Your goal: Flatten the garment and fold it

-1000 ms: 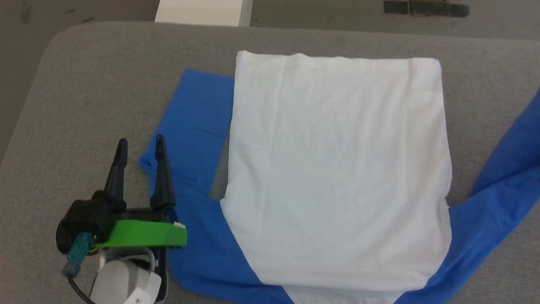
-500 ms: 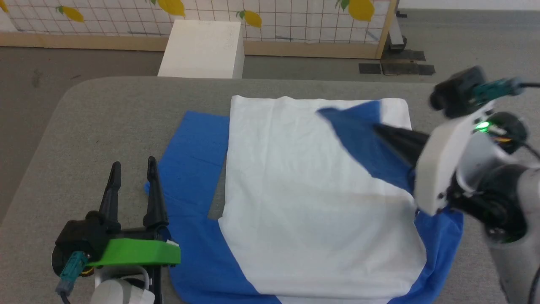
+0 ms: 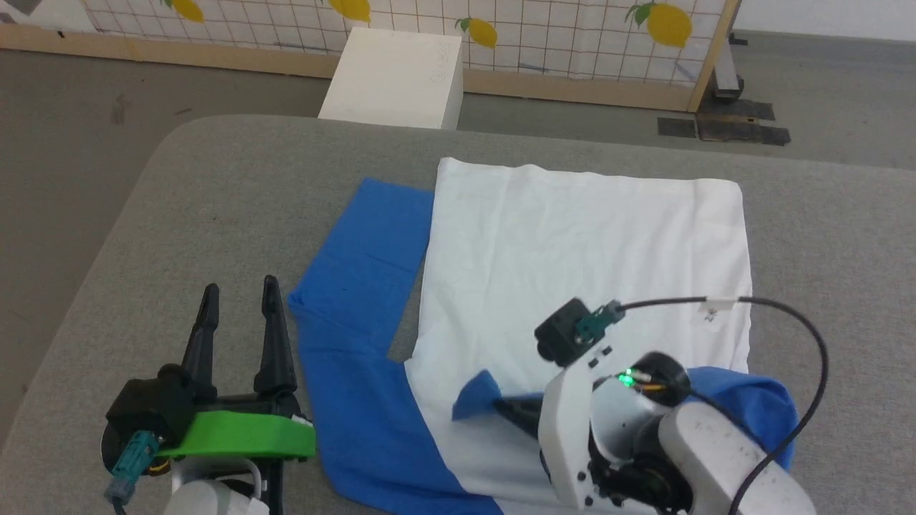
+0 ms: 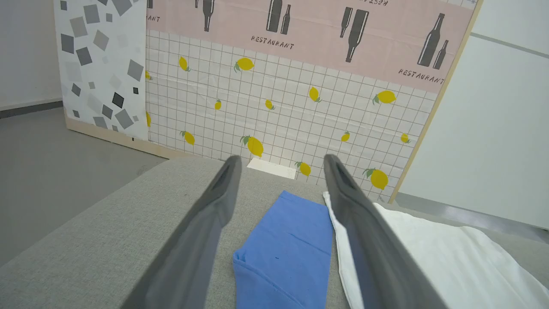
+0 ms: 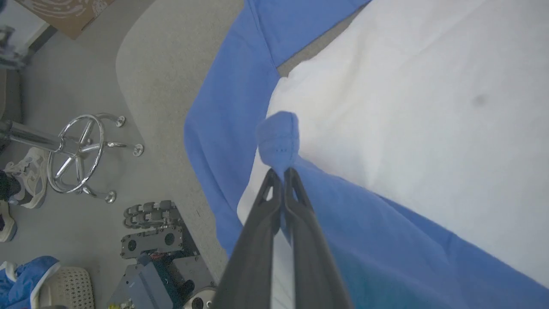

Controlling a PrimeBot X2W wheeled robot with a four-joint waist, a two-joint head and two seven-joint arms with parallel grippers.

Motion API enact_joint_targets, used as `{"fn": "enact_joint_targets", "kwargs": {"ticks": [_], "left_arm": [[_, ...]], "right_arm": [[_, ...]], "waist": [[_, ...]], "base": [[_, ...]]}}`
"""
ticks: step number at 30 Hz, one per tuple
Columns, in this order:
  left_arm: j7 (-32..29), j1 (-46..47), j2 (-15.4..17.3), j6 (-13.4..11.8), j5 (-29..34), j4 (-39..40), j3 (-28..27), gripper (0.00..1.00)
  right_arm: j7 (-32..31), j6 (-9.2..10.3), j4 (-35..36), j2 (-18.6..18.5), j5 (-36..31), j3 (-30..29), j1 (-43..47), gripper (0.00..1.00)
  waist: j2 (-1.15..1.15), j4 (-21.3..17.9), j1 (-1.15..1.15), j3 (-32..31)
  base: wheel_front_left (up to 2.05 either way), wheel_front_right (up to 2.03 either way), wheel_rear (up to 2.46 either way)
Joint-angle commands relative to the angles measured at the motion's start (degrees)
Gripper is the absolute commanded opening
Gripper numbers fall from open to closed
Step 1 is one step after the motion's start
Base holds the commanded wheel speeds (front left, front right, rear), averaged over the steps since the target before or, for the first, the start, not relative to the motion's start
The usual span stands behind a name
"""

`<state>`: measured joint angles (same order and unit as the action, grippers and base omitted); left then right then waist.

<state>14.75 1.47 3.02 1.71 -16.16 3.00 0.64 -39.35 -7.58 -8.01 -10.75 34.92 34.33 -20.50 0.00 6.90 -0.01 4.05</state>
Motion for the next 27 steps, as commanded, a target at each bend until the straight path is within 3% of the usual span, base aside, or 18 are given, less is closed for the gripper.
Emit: {"fn": "enact_joint_targets", "kwargs": {"ticks": [1,6,7,8,9,13,17,21,27], "left_arm": [[0.25,-0.49,-0.13,-0.13,-0.29,-0.11,0.15,1.0],[0.25,-0.27,-0.13,-0.29,-0.6,-0.49,0.63,1.0],[0.25,-0.24,-0.13,-0.31,-0.66,-0.58,0.64,1.0],[0.25,-0.23,-0.13,-0.35,-0.7,-0.67,0.6,1.0],[0.25,-0.26,-0.13,-0.31,-0.73,-0.78,0.58,1.0],[0.25,-0.44,-0.13,-0.24,-0.76,-1.2,0.48,1.0],[0.25,-0.53,-0.13,-0.3,-0.76,-1.55,0.57,1.0],[0.25,-0.64,-0.14,-0.3,-0.83,-1.91,0.28,1.0],[0.25,-1.14,-0.14,-0.36,-1.01,-2.25,0.45,1.0]], "right_arm": [[0.83,0.09,-1.82,0.15,-0.8,0.91,1.2,0.0],[3.14,0.09,-7.6,0.87,-0.97,3.54,2.0,0.0],[3.73,0.09,-7.99,1.09,-0.53,3.7,1.93,0.16],[4.42,0.09,-8.09,1.35,0.32,3.83,1.74,0.92],[5.03,0.09,-7.89,1.52,1.09,3.73,1.48,1.0],[8.3,0.09,-4.48,1.8,5.28,0.96,0.0,1.0],[12.1,0.09,0.87,0.28,7.44,-5.62,-1.25,1.0],[17.16,0.09,4.27,-1.47,5.76,-16.62,-1.08,1.0],[20.44,0.09,4.43,-1.07,0.94,-35.42,2.2,1.0]], "waist": [[0.0,0.15,0.01,0.31],[0.0,-0.24,0.01,0.8],[0.0,-0.39,0.01,0.85],[0.0,-0.64,0.01,0.86],[0.0,-0.87,0.01,0.88],[0.0,-1.91,0.01,0.78],[0.0,-2.93,0.01,0.54],[0.0,-4.05,0.01,0.14],[0.0,-5.19,0.01,-0.17]], "base": [[0.0,0.0,0.0],[0.0,0.0,0.0],[0.0,0.0,0.0],[0.0,0.0,0.0],[0.0,0.0,0.0],[0.0,0.0,0.0],[0.0,0.0,0.0],[0.0,0.0,0.0],[0.0,0.0,0.0]]}}
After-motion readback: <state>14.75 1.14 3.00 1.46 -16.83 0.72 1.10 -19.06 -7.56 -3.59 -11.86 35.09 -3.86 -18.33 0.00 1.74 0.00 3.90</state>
